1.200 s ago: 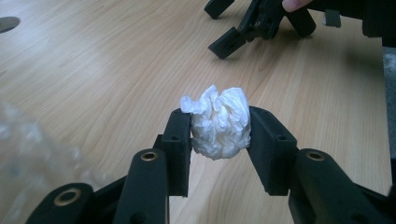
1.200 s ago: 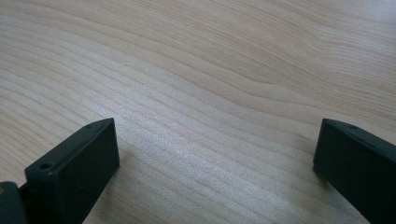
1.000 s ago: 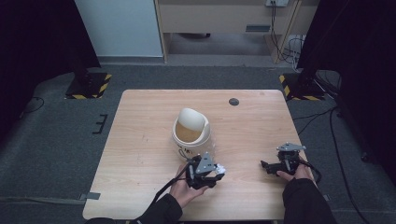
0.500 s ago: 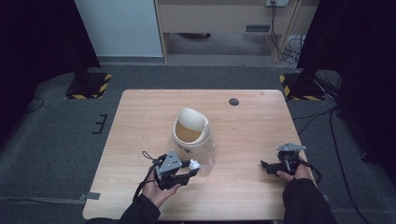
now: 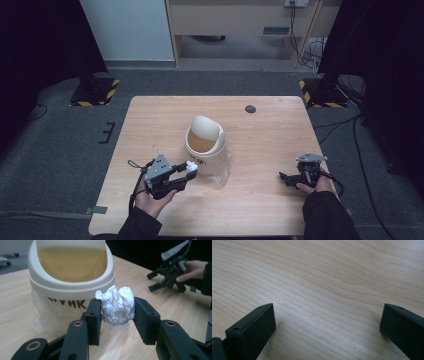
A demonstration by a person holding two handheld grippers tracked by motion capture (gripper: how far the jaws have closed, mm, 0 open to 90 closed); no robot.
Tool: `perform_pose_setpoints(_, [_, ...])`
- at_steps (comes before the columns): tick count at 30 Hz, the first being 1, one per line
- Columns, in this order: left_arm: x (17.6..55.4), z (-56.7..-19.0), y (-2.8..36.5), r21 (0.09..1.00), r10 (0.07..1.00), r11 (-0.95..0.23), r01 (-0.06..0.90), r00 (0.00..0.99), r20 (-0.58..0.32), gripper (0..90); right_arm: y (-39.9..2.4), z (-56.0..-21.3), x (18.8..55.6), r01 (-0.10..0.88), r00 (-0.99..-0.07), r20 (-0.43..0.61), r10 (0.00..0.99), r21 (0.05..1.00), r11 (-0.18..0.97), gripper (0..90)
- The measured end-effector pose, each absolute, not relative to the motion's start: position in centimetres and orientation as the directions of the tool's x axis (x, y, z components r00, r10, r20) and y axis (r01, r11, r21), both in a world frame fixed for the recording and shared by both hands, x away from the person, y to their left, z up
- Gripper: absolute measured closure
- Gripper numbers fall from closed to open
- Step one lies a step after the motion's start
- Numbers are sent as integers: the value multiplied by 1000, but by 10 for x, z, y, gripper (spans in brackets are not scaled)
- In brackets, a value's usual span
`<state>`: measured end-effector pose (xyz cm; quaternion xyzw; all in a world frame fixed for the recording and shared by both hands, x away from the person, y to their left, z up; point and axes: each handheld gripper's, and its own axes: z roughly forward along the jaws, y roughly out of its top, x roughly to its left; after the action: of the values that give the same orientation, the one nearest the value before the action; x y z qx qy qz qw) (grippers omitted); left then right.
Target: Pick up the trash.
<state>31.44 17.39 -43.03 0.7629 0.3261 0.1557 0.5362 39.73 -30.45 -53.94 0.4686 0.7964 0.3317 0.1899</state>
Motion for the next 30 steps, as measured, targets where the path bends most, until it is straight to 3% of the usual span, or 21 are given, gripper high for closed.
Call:
perform_pose_setpoints(15, [315, -402, 193, 961, 701, -111, 255, 705, -106, 586, -305, -539, 397, 621, -489, 9, 872, 706, 341, 4])
perform_pose_setpoints(30, [327, -398, 197, 967, 723, -72, 245, 681, -118, 587, -305, -539, 397, 621, -489, 8, 872, 706, 341, 5])
